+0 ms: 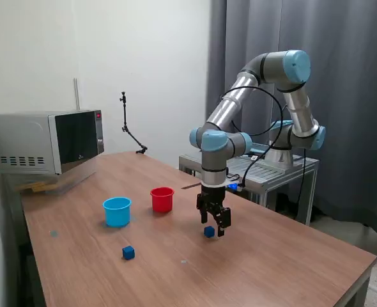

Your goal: Place red objects in the red bin, and blue objects in the blue bin.

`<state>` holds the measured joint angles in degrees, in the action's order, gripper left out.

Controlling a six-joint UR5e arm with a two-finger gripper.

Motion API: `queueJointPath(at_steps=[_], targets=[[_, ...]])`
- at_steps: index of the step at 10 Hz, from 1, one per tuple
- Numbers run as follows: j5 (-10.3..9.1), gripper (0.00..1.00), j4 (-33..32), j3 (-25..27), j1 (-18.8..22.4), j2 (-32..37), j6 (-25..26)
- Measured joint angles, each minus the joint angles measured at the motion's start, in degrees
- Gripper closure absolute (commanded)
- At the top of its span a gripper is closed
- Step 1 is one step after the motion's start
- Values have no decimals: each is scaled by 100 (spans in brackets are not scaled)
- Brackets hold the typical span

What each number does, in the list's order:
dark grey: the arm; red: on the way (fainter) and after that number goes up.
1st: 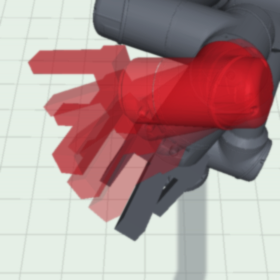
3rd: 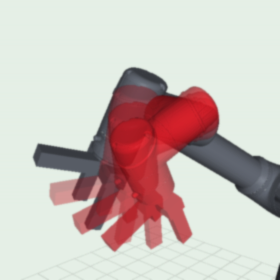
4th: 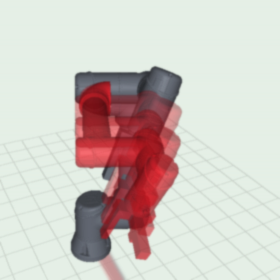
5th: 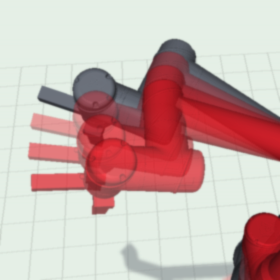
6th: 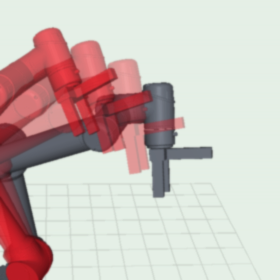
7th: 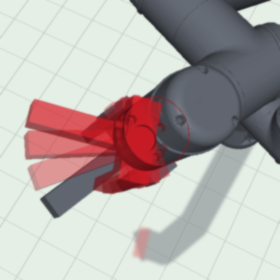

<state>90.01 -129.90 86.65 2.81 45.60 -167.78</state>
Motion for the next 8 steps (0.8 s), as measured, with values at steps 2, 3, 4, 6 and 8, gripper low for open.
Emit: queueJointPath(at_steps=[2, 3, 4, 6, 8], targets=[[0, 0, -12, -43, 0, -5, 0], [-1, 0, -15, -58, 0, -9, -1], [-1, 0, -16, -73, 0, -12, 0], [-1, 0, -17, -89, 0, -18, 4], [-1, 0, -13, -93, 0, -20, 3]])
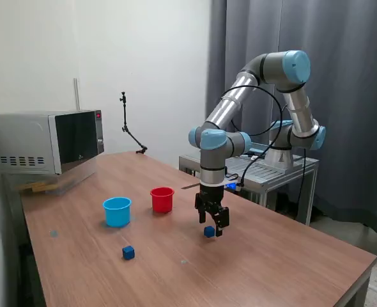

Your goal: Place red objects in the red bin, and blue objects in the blue bin.

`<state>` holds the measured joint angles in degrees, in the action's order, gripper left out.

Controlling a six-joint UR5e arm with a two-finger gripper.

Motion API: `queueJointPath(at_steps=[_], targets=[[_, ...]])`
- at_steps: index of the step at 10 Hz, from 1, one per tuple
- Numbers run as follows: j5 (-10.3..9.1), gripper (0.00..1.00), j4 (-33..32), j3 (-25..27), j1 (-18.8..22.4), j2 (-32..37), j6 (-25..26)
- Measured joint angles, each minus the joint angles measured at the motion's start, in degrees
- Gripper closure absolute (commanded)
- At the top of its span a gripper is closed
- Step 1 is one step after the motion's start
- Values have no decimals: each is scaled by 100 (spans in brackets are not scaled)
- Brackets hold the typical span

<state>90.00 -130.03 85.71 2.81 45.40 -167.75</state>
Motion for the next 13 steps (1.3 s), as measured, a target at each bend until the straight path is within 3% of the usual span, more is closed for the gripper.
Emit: queueJointPath(at_steps=[2, 3, 13], targets=[[0, 0, 3, 5, 0, -1, -2], [0, 100, 3, 10, 0, -1, -1], [14, 100, 4, -25, 0, 4, -5]])
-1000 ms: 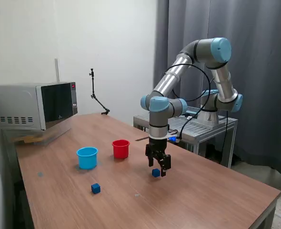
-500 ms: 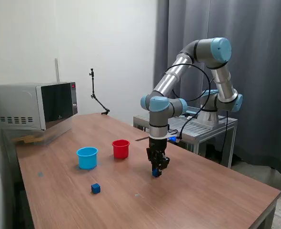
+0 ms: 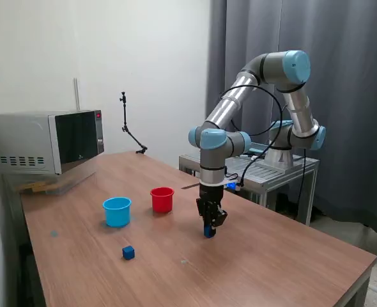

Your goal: Place red objects in the red bin, and blue objects in the blue bin.

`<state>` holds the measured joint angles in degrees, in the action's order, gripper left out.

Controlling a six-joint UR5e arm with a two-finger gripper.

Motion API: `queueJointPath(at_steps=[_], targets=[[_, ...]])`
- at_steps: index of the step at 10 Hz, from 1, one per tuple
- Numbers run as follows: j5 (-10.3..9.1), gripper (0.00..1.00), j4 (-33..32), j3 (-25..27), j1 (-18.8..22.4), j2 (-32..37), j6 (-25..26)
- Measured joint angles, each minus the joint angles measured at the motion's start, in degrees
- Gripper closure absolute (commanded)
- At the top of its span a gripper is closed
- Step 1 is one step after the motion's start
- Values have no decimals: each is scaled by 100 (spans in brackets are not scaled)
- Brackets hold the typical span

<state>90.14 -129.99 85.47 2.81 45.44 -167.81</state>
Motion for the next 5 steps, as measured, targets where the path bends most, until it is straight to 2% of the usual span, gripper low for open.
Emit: queueJointPath(at_steps=[2, 4, 5], targets=[[126, 100, 41, -330, -5, 15, -5], [378, 100, 297, -995, -65, 43, -6], [438, 100, 447, -1281, -148, 52, -6]])
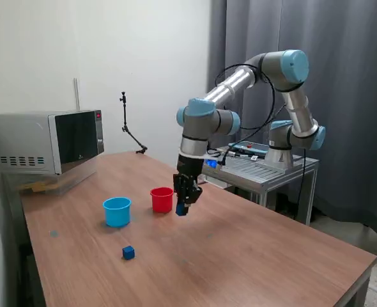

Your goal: Place red objects in the red bin, and blue objects in the blue bin.

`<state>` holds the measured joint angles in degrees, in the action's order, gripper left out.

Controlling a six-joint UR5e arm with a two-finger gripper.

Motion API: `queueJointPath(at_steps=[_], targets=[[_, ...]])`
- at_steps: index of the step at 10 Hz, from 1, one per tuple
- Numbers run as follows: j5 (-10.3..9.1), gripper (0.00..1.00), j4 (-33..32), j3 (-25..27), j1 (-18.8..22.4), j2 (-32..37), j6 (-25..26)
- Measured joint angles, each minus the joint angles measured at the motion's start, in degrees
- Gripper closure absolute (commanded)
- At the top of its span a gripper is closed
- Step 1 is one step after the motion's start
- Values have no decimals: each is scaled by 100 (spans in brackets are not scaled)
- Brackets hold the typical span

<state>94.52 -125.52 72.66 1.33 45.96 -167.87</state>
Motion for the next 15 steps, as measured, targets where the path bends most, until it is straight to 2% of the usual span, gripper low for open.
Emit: queueJointPath(at_steps=[4, 7, 11, 15], targets=[[17, 100, 487, -401, -580, -12, 10], [0, 100, 622, -741, -927, -195, -86], [-4, 100, 850, -1499, -1065, -611, -196], [-4, 100, 943, -1722, -1302, -835, -200]])
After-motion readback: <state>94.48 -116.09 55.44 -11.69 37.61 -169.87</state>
